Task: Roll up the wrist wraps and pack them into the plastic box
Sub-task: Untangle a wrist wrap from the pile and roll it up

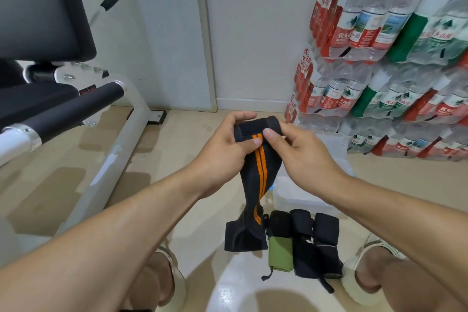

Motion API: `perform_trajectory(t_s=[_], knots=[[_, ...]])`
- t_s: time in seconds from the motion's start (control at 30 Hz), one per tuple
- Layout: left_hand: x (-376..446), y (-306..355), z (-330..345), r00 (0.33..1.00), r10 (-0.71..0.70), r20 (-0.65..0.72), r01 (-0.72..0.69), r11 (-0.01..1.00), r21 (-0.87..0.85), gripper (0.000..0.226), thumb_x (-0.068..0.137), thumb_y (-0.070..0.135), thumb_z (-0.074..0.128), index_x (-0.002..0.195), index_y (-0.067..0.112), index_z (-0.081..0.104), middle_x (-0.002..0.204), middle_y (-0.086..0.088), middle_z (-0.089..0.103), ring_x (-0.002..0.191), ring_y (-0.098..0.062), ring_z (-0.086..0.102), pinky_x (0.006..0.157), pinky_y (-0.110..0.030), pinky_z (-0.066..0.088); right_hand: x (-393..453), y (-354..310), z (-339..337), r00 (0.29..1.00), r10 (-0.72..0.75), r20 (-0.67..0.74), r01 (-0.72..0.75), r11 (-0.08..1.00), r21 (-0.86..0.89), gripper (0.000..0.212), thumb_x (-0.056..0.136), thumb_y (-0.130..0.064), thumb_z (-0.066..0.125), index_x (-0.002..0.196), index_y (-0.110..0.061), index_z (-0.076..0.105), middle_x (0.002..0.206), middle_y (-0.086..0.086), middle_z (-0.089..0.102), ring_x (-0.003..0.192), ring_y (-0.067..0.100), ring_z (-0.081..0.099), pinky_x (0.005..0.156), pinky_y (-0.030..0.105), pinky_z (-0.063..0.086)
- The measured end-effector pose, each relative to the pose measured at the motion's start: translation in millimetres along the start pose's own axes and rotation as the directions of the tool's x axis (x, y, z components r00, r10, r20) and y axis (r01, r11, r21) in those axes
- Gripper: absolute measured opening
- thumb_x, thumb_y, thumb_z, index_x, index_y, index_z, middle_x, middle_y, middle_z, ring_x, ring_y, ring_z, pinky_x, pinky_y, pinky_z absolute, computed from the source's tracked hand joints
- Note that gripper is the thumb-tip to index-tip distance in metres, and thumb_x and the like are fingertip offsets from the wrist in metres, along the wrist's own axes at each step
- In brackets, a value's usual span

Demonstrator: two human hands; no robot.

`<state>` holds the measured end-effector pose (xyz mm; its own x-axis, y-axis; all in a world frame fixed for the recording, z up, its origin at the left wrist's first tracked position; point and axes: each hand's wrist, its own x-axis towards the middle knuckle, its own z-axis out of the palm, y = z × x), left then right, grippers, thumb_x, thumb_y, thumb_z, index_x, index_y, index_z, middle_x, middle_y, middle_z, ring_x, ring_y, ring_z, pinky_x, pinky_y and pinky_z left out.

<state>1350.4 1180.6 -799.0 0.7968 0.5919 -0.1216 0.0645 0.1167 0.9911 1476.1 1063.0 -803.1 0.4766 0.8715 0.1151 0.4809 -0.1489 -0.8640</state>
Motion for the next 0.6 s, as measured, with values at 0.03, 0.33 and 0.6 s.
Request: perform_trajectory(t_s=[0.03,0.33,0.6], knots=[[-0.6,-1.2,0.0,1.000,-0.005,0.005,0.005,1.000,0.019,0.040,0.099,0.002,0.060,0.130,0.026,0.053,0.110,-0.005,0.072,0.093,-0.013,0.073,0.077,-0.026,0.057,-0.3,1.3,-0.3,1.000,-0.010,0.016,0.011,0.998,-0.056,0.027,0.107,-0.038,0.045,0.122,-0.033,0.067,0.106,-0.006,0.072,0.094,0.000,0.066,0.077,0.010,0.048],[2.2,1.3,-4.5,1.000,-0.028,0.012,0.028,1.000,-0.013,0.063,0.091,-0.009,0.064,0.141,0.025,0.048,0.107,-0.003,0.067,0.093,-0.016,0.073,0.077,-0.026,0.058,6.8,8.6,-8.0,1.000,0.027,-0.012,-0.023,0.972,0.233,0.022,0.093,-0.017,0.073,0.109,-0.031,0.066,0.101,-0.001,0.070,0.088,0.031,0.071,0.081,0.052,0.062],[0.9,13.1,-2.5,0.986,-0.140,0.090,0.145,0.988,-0.057,0.043,0.101,0.045,0.054,0.128,0.014,0.066,0.118,-0.009,0.074,0.110,-0.025,0.071,0.098,-0.049,0.054,2.6,7.4,-6.7,0.985,-0.123,-0.125,0.153,0.952,0.266,0.036,0.089,-0.006,0.076,0.100,-0.039,0.066,0.099,-0.005,0.070,0.086,0.018,0.066,0.077,0.031,0.056]])
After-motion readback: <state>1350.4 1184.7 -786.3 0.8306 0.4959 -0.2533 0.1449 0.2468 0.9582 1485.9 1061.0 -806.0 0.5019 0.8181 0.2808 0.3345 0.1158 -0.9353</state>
